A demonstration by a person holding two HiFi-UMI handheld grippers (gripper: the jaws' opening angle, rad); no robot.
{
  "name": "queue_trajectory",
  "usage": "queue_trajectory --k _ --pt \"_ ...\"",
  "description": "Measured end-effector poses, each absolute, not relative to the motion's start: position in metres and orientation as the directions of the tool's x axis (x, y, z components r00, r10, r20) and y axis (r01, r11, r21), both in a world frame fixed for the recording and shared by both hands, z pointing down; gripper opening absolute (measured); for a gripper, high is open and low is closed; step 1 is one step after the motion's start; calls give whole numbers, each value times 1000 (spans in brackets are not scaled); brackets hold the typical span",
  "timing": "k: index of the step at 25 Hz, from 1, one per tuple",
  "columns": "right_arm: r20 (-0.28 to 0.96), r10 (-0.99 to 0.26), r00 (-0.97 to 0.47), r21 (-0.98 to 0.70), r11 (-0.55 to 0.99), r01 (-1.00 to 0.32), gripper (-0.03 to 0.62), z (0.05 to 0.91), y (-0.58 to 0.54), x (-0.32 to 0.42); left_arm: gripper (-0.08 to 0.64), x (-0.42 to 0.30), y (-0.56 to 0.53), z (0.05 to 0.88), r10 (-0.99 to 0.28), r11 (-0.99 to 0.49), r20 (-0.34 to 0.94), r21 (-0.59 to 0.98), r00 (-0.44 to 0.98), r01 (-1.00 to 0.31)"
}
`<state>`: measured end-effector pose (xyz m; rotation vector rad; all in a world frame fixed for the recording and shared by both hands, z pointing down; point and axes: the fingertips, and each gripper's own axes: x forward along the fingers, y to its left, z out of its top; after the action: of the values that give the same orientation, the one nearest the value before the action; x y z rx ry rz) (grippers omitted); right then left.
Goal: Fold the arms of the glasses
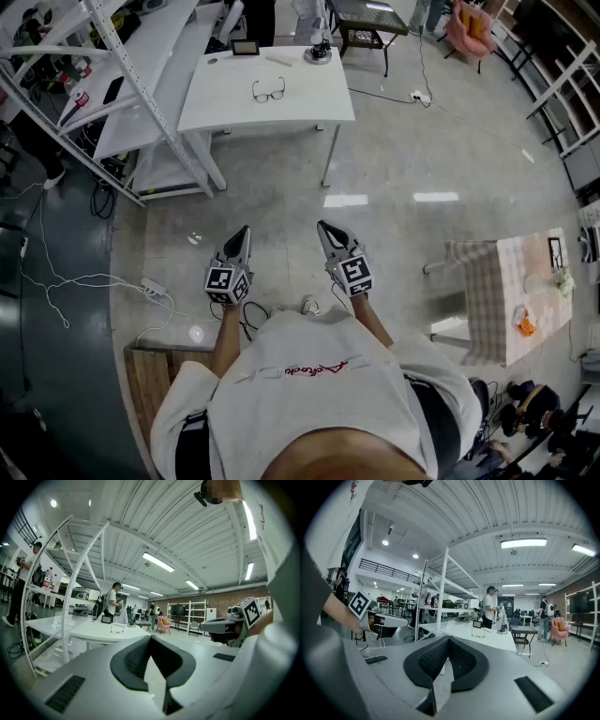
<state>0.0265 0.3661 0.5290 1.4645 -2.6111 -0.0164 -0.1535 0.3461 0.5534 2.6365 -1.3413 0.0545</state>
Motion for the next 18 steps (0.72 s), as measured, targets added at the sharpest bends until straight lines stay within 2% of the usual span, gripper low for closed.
queue_trajectory --k 18 --pt "89 -838 -539 51 544 -837 31 526 354 24 22 -145 335 543 -789 -592 118 116 603 -797"
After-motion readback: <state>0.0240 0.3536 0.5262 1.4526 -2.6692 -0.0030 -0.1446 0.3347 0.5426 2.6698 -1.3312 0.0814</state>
